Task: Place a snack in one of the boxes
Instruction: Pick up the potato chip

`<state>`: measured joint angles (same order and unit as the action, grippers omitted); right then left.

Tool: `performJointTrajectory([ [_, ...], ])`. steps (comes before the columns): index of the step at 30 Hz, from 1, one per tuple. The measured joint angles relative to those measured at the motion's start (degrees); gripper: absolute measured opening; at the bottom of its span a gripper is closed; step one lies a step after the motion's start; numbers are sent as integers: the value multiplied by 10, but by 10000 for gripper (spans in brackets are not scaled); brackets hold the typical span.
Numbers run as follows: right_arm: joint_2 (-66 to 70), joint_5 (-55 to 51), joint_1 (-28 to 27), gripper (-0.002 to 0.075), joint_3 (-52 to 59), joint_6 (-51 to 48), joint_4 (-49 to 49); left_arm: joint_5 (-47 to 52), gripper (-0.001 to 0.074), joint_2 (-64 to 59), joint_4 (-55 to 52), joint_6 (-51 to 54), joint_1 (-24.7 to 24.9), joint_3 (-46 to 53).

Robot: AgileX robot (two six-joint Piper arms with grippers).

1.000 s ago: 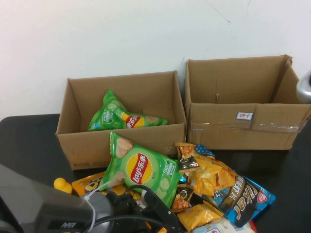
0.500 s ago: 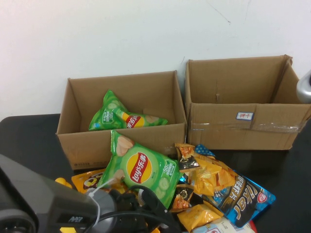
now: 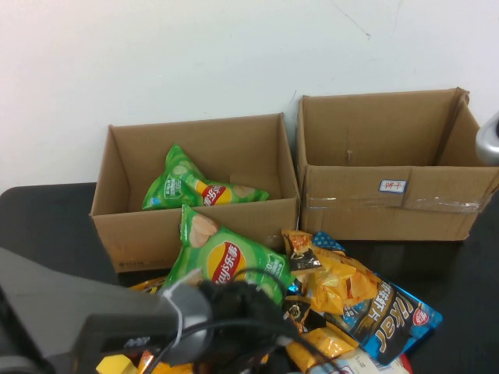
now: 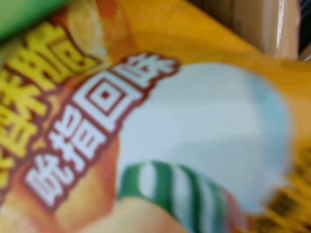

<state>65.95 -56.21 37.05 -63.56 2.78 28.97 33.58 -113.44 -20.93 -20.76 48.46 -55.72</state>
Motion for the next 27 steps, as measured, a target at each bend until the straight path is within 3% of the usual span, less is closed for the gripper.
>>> performJointTrajectory([
  [8, 0, 3, 0, -1, 0, 0, 6, 58, 10, 48, 127, 103, 4, -94],
  [16, 0, 6, 0, -1, 0, 0, 20, 92, 1, 62, 159, 138, 4, -177],
  [22, 0, 6, 0, -1, 0, 0, 21, 139, 0, 64, 213, 195, 9, -184],
  [27, 0, 6, 0, -1, 0, 1, 21, 99, 0, 61, 176, 194, 36, -183],
])
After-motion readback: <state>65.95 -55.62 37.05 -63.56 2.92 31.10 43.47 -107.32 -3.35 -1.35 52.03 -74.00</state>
